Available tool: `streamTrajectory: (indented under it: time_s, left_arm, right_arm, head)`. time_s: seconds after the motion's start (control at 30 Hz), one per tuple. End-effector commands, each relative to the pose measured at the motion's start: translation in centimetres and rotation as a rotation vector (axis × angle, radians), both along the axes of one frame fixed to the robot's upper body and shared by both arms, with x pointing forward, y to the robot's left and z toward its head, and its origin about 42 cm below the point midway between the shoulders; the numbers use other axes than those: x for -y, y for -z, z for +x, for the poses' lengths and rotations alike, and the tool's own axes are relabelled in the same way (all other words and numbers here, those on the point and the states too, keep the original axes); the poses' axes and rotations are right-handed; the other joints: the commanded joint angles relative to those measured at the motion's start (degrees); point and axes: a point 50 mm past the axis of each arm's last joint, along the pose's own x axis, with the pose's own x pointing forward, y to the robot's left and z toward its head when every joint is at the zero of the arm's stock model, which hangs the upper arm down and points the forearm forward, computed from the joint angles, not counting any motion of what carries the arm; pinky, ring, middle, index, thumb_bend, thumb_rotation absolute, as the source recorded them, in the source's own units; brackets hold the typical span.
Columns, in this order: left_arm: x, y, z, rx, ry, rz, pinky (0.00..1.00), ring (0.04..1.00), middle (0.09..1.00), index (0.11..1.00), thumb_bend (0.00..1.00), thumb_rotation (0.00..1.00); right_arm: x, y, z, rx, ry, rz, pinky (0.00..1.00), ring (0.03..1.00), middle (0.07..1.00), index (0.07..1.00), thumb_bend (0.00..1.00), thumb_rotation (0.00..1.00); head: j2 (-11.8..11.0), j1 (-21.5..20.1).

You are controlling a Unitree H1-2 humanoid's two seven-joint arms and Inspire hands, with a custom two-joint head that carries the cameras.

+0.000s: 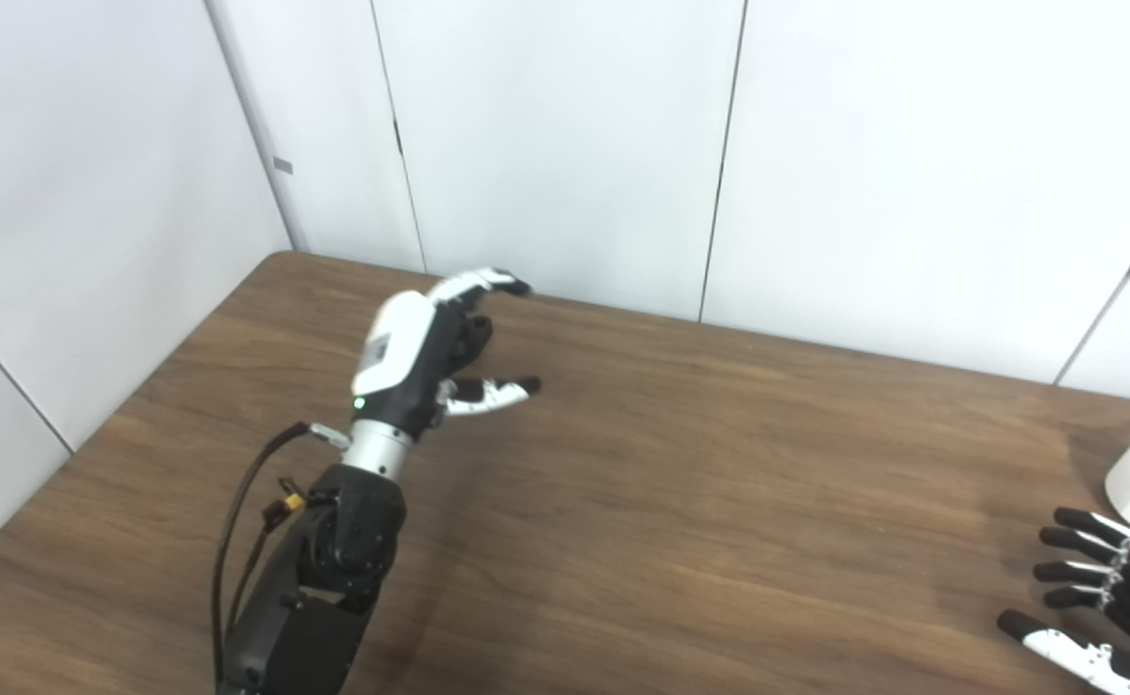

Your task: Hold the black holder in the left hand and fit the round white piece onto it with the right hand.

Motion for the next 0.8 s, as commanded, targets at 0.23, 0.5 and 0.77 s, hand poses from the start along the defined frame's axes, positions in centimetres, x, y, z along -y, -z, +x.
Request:
streamTrajectory:
  time_s: [0.23,0.5,0.77]
  left_arm:
    - [-2.0,-2.2,1.7,0.27,-0.253,0.034,0.95,1.0,1.0,0.739,0.83,0.19]
    - [-3.7,-2.1,3.0,0.245,-0.421,0.032,1.0,1.0,1.0,0.76,0.83,0.24]
    - [-5.4,-1.5,4.7,0.148,-0.492,0.002,1.0,1.0,1.0,0.767,0.91,0.27]
  right_arm:
    - [0.8,-1.8,0.5,0.1,-0.008,-0.021,0.48,0.589,0.696,0.729,0.73,0.07]
    - [1.0,-1.7,0.4,0.107,-0.011,-0.019,0.47,0.581,0.696,0.732,0.73,0.07]
    - [1.0,-1.7,0.4,0.103,-0.011,-0.026,0.47,0.583,0.695,0.731,0.73,0.08]
  head:
    - [0.2,0.5]
    - [0.3,0.7]
    - [0.6,0.7]
